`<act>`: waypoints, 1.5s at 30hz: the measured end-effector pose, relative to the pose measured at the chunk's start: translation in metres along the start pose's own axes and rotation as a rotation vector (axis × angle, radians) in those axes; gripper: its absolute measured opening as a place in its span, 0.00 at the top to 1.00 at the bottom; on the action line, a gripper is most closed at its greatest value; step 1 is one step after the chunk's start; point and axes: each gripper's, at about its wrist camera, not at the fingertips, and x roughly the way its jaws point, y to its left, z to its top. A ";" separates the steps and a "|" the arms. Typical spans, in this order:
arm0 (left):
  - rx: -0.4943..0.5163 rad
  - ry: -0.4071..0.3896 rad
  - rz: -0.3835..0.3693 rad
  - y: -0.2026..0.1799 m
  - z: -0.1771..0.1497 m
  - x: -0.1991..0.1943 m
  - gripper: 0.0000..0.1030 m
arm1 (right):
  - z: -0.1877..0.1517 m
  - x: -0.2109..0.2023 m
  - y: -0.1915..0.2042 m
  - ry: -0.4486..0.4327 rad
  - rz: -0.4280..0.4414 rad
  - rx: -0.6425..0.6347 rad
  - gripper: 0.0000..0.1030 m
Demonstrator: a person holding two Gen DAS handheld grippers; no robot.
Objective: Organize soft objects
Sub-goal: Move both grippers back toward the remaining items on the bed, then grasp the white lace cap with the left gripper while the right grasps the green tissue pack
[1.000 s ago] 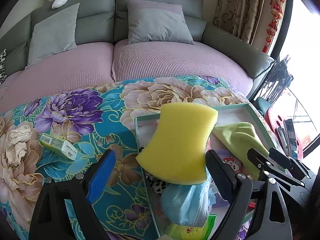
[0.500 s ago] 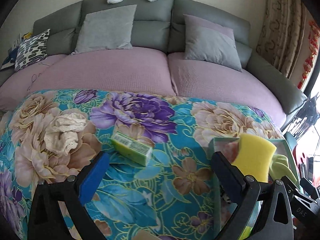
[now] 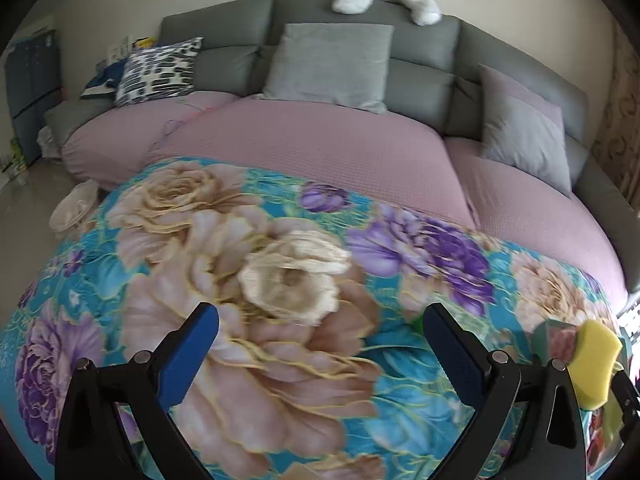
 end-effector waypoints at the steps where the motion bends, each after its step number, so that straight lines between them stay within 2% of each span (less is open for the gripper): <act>1: -0.014 -0.002 0.014 0.009 0.001 0.001 0.01 | 0.001 0.000 0.009 -0.006 0.025 -0.008 0.00; 5: -0.066 -0.003 0.048 0.037 0.004 0.006 0.01 | 0.000 0.005 0.049 -0.002 0.096 -0.077 0.00; 10: -0.091 0.020 0.040 0.054 0.004 0.021 0.01 | -0.004 0.019 0.085 0.023 0.170 -0.121 0.00; 14: -0.095 0.055 0.014 0.055 0.004 0.040 0.01 | -0.005 0.036 0.102 0.045 0.174 -0.149 0.00; 20: -0.027 0.111 -0.020 0.039 0.007 0.072 0.01 | -0.002 0.067 0.120 0.096 0.207 -0.129 0.00; 25: -0.003 0.147 -0.027 0.037 0.010 0.098 0.01 | 0.001 0.088 0.140 0.096 0.224 -0.129 0.00; 33: 0.026 0.146 -0.028 0.036 0.016 0.117 0.01 | 0.000 0.120 0.163 0.122 0.230 -0.105 0.00; 38: 0.025 0.165 -0.057 0.032 0.015 0.127 0.02 | -0.004 0.133 0.170 0.149 0.244 -0.096 0.00; 41: 0.026 0.165 -0.061 0.031 0.015 0.129 0.05 | -0.006 0.136 0.173 0.156 0.256 -0.103 0.03; 43: 0.017 0.163 -0.074 0.032 0.015 0.129 0.16 | -0.007 0.137 0.174 0.161 0.266 -0.102 0.07; 45: 0.012 0.167 -0.084 0.031 0.016 0.130 0.20 | -0.008 0.138 0.175 0.165 0.269 -0.100 0.11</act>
